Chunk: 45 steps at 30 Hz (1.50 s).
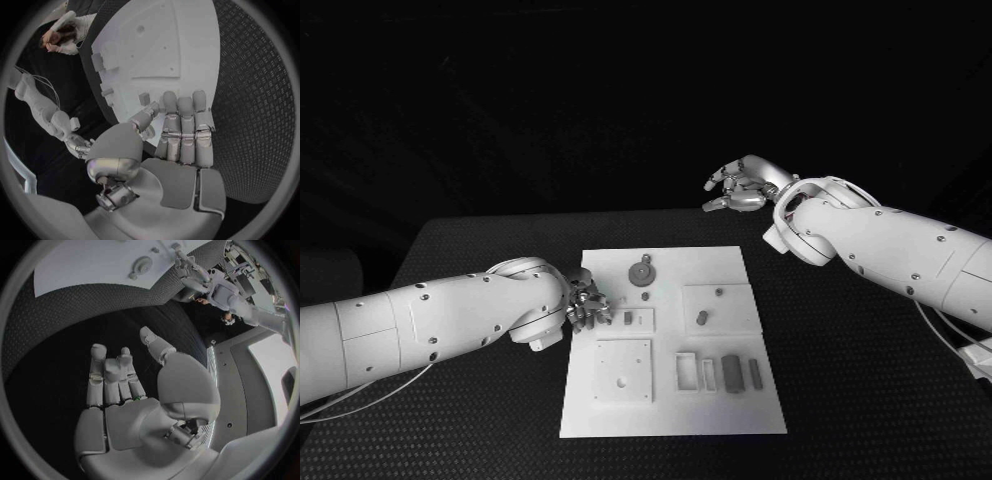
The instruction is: Assemble the parts on the task board
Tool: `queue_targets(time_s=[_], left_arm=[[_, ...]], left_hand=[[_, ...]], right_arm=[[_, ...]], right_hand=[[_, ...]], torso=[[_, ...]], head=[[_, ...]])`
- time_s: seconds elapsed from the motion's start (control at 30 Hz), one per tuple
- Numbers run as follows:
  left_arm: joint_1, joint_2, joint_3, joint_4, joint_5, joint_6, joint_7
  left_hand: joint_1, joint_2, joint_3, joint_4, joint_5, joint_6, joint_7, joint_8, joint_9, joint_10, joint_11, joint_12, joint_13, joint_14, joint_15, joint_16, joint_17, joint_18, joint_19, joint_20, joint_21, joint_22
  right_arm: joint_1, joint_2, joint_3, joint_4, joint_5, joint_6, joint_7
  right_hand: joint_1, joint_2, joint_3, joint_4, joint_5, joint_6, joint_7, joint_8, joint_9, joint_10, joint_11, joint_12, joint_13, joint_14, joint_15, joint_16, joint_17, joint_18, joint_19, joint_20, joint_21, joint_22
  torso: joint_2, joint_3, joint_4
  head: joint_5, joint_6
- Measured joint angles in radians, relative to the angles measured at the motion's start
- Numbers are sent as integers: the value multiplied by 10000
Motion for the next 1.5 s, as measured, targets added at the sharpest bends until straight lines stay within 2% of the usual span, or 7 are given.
queue_targets(time_s=[0.63, 0.8, 0.87, 1.2, 1.5], left_arm=[[-2, 31, 8, 95, -266, 188, -75], [-10, 37, 16, 158, -499, 229, -82], [-13, 42, 18, 170, -593, 241, -85], [-23, 45, 22, 181, -873, 279, -91], [-34, 39, 22, 139, -906, 269, -65]], left_hand=[[42, -61, -1, 1, -1, 50, 27, -1, -8, -18, -19, 40, -2, 0, 0, 39, -33, 1, 34, 34, 0, 55], [42, -61, -1, 1, -1, 51, 26, -1, -8, -18, -18, 40, 0, 22, -22, 55, -45, 1, 72, -3, -1, 75], [41, -61, -1, 1, -2, 75, 46, -2, -8, 42, -76, 169, 47, 133, -53, 189, -65, 0, 123, -52, 54, 138], [41, -62, -2, 2, -2, 121, 52, -54, -9, 58, -85, 291, 125, 146, -70, 303, -127, 0, 126, -55, 58, 234], [-148, 65, 63, -27, 4, 195, 85, -58, 21, 48, -104, 485, 205, 165, -92, 509, -211, -1, 162, -91, 118, 351]], right_arm=[[-7, -13, 0, 11, 0, 20, 0], [-8, -14, 0, 11, 0, 24, 1], [-8, -14, 0, 13, 0, 26, 1], [-12, -15, 0, 12, 1, 36, 1], [-20, -3, 0, 5, 1, 40, 1]], right_hand=[[0, 0, 0, 0, 0, 5, -8, 0, -8, 0, 0, 0, -9, 0, 0, 0, -8, -56, 0, 1, 0, 0], [0, 0, 0, 0, 0, 8, -11, 0, -8, 0, 0, 0, -9, 0, 0, 0, -8, -58, 0, 1, 0, 0], [0, 0, 0, 0, 0, 14, -16, 0, -8, 0, 0, 0, -8, 0, 0, 0, -8, -60, 0, 1, 0, 0], [0, 0, -28, 28, 0, 24, -28, 0, -7, 0, 0, 0, -8, 0, 0, 0, -8, -67, -1, 1, 0, 0], [0, 0, -28, 28, 0, 21, 19, 0, -7, 0, 0, 0, -7, 0, 0, 0, -7, -71, -1, 1, 0, 0]], torso=[[1, 8, -2], [1, 11, -2], [1, 11, -3], [2, 11, -8], [3, 9, -1]], head=[[-17, -37], [-22, -57], [-24, -58], [-30, -71], [-22, -70]])
